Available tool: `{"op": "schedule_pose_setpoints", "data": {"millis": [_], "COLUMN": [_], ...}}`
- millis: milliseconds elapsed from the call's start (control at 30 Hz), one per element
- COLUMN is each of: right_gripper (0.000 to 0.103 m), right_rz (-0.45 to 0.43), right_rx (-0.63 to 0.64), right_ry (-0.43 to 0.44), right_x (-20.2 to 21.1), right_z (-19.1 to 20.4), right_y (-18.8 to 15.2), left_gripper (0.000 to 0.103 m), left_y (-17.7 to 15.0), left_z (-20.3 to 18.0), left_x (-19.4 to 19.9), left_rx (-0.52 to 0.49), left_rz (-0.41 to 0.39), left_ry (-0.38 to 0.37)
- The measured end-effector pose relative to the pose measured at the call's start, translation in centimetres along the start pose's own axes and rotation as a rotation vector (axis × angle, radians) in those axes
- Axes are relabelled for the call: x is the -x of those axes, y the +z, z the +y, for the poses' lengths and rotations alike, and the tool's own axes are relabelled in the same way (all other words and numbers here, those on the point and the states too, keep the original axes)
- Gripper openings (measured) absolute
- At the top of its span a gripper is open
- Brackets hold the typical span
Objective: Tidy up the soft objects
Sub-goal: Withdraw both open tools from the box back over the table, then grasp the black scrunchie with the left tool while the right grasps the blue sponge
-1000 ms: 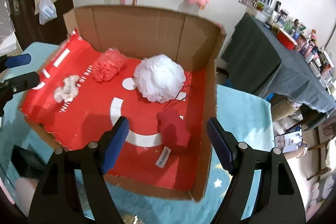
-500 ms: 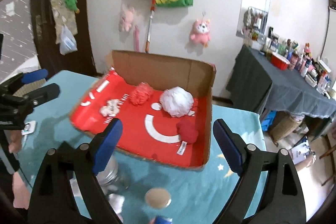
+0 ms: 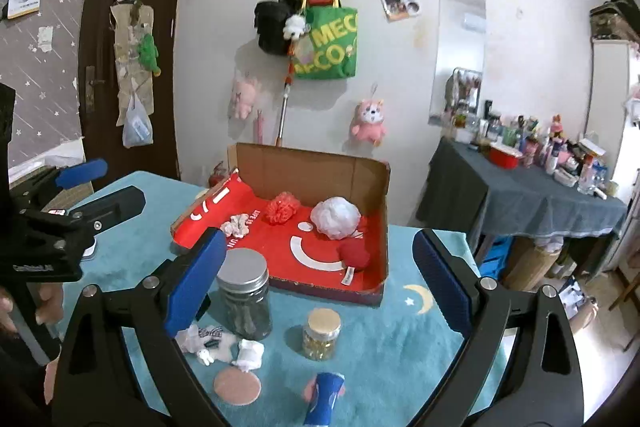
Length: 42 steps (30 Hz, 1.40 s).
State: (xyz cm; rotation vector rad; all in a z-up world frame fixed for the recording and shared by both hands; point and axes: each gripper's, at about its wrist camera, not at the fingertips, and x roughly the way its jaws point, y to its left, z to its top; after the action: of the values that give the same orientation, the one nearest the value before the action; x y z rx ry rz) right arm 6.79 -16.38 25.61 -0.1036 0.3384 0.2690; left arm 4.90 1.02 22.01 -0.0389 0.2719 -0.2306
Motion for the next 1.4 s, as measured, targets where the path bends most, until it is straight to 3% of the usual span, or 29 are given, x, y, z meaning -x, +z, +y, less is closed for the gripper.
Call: {"op": "schedule_pose_setpoints", "data": {"millis": [167, 600, 967, 1400], "right_gripper": [0.098, 0.099, 0.099, 0.099], "right_rz": [-0.028, -0.026, 0.055, 0.142], "right_rx": [0.001, -0.061, -0.136, -0.134], "right_ry": [-0.004, -0.059, -0.092, -0.103], "right_x": [2.3, 3.6, 1.1, -1.4], "right_z": [1.0, 2.2, 1.8, 2.3], "right_y": [-1.6, -8.3, -13.5, -16.7], "left_gripper": [0.103, 0.103, 0.103, 0.103], "left_y": [-1.0, -7.4, -12.9, -16.3], "left_z": [-1.1, -1.5, -1.2, 0.1], "left_x": [2.6, 3.4, 0.3, -1.7], "left_rx": [-0.021, 0.021, 0.037, 0.068], "left_rz": [-0.039, 0.007, 0.137, 0.234], "left_ry": [-0.002, 0.001, 0.028, 0.079]}}
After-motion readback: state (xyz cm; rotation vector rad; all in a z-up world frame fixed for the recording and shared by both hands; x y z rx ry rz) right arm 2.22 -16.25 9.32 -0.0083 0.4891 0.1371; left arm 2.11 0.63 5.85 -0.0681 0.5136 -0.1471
